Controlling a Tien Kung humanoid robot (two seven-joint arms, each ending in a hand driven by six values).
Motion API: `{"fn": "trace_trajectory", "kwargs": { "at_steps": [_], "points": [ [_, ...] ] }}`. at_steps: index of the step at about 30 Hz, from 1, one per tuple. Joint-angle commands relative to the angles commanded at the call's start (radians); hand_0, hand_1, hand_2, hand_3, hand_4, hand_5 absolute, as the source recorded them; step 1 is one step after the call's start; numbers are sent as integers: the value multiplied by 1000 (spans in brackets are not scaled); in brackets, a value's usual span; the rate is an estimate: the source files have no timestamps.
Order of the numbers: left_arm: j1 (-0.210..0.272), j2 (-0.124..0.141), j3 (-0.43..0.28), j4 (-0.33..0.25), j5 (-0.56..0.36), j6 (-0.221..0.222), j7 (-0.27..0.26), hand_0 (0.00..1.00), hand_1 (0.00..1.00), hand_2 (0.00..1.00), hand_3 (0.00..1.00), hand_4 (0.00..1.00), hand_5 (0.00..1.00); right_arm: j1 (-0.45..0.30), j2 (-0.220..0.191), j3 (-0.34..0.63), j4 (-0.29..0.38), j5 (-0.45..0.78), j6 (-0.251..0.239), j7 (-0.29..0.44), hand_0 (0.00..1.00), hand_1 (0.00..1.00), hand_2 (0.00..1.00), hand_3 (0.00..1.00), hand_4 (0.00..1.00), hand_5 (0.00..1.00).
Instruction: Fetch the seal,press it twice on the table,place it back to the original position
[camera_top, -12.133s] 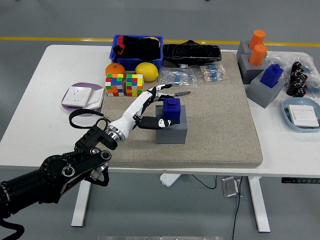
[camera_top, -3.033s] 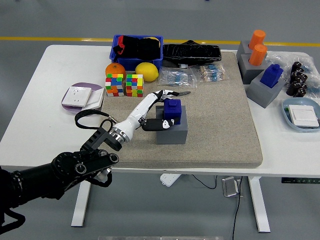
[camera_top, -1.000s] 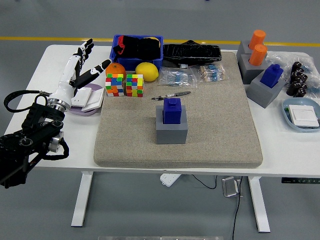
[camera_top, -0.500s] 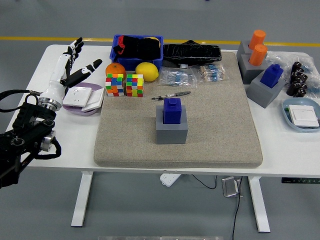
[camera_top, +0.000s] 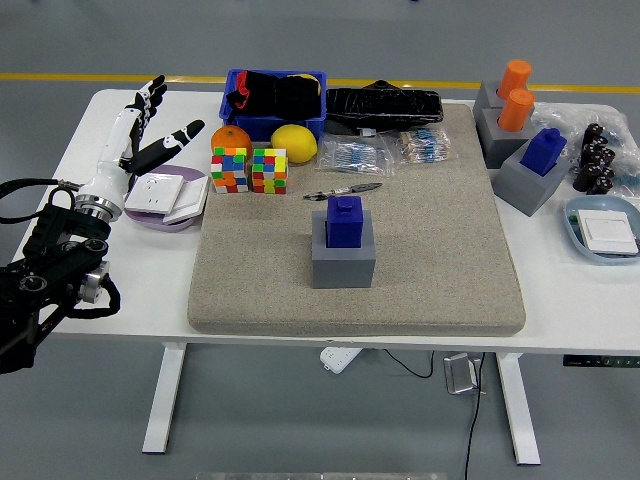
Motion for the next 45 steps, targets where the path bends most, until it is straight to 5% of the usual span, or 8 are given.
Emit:
{"fn": "trace_trajectory", "kwargs": {
  "at_steps": [45],
  "points": [
    [-11, 2, 8, -7, -10, -4, 20, 962, 949, 984, 994, 998, 490, -13, 3, 6, 1, -2, 0, 0, 834, 764, 755, 698, 758, 366]
  ]
}}
